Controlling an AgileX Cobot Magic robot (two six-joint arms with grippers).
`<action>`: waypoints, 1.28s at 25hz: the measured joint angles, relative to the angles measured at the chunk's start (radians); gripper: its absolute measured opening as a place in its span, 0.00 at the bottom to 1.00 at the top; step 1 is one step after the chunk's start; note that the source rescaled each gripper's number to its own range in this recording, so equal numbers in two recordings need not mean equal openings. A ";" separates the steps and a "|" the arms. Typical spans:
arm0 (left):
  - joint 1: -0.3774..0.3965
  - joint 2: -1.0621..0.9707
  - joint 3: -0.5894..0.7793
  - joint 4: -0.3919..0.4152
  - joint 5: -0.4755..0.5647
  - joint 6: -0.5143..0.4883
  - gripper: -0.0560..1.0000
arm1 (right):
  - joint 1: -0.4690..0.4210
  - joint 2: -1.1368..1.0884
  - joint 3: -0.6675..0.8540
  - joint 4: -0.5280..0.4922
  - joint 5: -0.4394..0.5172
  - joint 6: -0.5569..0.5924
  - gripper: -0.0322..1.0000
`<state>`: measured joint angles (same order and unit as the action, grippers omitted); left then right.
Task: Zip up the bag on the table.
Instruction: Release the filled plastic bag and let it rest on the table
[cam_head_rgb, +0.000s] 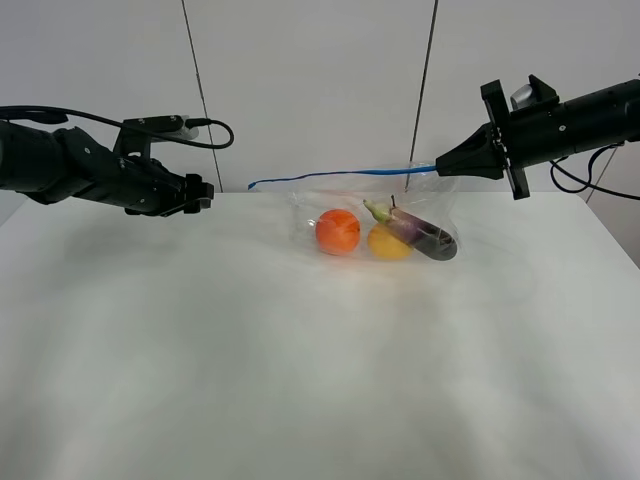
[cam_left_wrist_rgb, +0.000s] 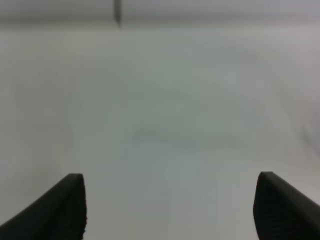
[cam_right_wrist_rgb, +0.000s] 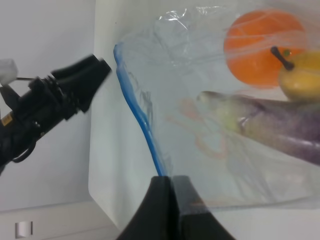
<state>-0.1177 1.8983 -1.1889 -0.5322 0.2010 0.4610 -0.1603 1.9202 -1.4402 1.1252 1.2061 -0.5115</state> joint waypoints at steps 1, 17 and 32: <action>0.009 0.000 -0.025 0.007 0.074 0.011 0.81 | 0.000 0.000 0.000 0.000 0.000 0.000 0.03; 0.064 0.001 -0.426 0.516 0.870 -0.371 0.81 | 0.000 0.000 0.000 0.015 0.000 0.000 0.03; 0.064 -0.263 -0.391 0.543 1.009 -0.411 0.81 | 0.000 0.000 0.000 0.007 0.000 -0.001 0.03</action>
<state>-0.0540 1.6357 -1.5796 0.0113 1.2100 0.0500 -0.1603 1.9202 -1.4402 1.1322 1.2061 -0.5124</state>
